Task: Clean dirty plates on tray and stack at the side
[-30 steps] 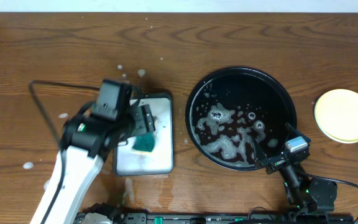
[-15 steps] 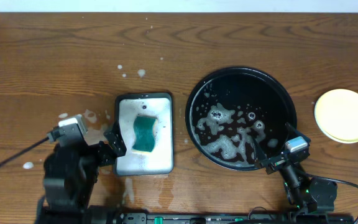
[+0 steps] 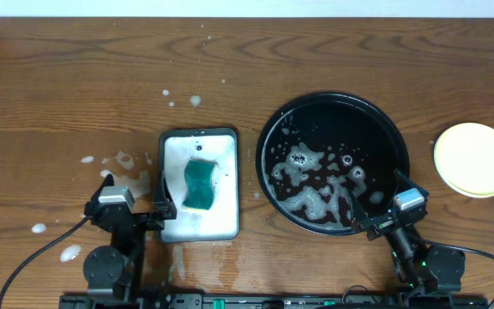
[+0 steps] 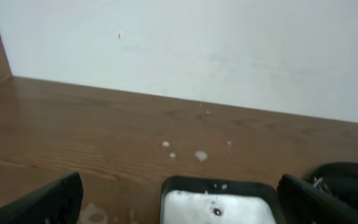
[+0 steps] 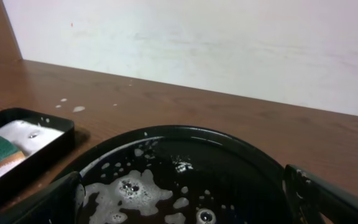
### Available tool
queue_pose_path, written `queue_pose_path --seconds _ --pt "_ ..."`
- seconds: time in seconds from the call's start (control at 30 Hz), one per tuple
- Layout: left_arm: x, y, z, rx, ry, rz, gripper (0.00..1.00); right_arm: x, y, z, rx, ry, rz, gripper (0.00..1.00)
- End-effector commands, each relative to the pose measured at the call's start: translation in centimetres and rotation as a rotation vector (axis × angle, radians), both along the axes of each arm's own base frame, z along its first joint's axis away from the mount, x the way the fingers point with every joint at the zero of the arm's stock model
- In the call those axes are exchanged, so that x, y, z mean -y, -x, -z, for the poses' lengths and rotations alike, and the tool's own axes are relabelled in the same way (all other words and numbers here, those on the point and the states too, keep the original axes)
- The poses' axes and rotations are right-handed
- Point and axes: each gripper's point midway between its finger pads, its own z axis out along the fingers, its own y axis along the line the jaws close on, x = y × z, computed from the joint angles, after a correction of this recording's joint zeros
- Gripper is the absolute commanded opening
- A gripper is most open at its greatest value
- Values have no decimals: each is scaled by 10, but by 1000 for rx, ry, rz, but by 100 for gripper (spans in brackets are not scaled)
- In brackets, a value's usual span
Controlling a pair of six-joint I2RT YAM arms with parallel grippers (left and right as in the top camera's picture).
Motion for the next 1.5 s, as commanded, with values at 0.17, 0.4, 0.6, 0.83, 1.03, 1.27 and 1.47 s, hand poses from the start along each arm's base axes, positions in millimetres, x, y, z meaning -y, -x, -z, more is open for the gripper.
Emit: queue_pose_path --seconds 0.17,0.4,0.6,0.83,1.03,1.27,1.47 --pt "0 -13 42 6 -20 2 100 0 0 1 4 7 0 99" --pt "0 -13 56 -44 -20 4 100 0 0 1 4 7 0 99" --pt "0 -11 66 -87 -21 4 100 0 0 1 4 7 0 99" --pt "0 -11 67 -89 -21 4 100 0 0 1 4 7 0 99" --pt "0 -11 67 -89 -20 4 100 0 0 1 4 7 0 99" --pt "0 -11 67 -89 -20 4 100 0 0 1 4 7 0 99" --pt "0 -11 67 -89 -20 4 100 0 0 1 4 7 0 99"
